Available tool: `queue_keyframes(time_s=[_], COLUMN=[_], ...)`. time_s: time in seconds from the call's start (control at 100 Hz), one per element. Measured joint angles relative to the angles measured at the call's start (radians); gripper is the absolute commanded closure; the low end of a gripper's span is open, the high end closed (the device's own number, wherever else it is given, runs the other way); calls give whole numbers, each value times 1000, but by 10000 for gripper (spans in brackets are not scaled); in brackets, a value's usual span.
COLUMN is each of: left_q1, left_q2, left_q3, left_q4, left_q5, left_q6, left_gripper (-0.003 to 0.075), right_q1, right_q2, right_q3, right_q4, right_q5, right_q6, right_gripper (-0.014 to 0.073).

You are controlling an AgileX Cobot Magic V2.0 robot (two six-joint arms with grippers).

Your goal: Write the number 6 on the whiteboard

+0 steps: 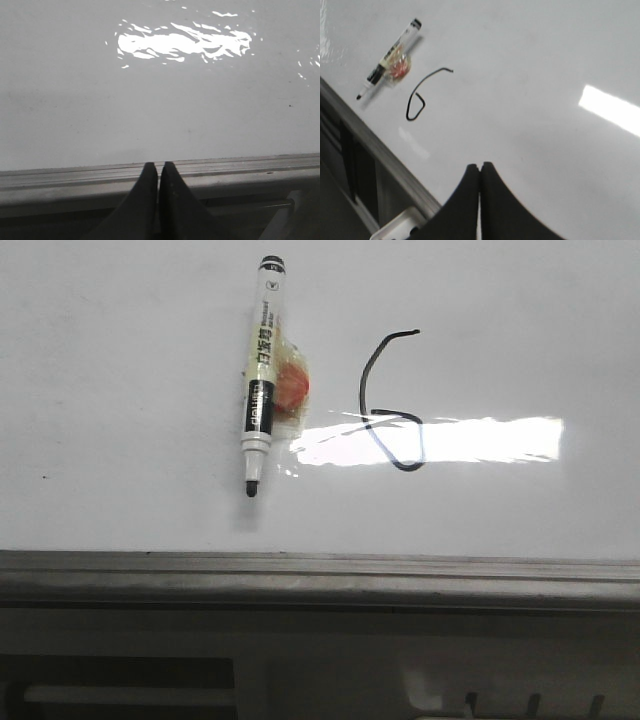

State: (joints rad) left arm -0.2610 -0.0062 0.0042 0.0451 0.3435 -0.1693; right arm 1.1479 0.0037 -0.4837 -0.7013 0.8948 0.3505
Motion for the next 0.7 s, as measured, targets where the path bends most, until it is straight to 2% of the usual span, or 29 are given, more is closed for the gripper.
queue_keyframes(time_s=[0.08, 0.23, 0.29, 0.45, 0.55, 0.7], left_q1=[0, 2, 2, 2, 2, 2], left_q2=[0, 0, 0, 0, 0, 0], left_q3=[0, 0, 0, 0, 0, 0], left_q4=[0, 0, 0, 0, 0, 0], left_q5=[0, 0, 0, 0, 0, 0], left_q6=[0, 0, 0, 0, 0, 0], left_gripper=[739, 739, 739, 739, 739, 739], right_q1=[-127, -447, -567, -875, -1013, -1095], right_q2=[7, 23, 25, 25, 29, 18], right_q3=[62, 213, 282, 462, 499, 499], right_q4=[51, 284, 360, 448, 464, 481], right_q5=[-132, -313, -427, -708, -749, -699], right_q6=[0, 0, -3, -20, -20, -22], right_gripper=[648, 648, 648, 648, 648, 648])
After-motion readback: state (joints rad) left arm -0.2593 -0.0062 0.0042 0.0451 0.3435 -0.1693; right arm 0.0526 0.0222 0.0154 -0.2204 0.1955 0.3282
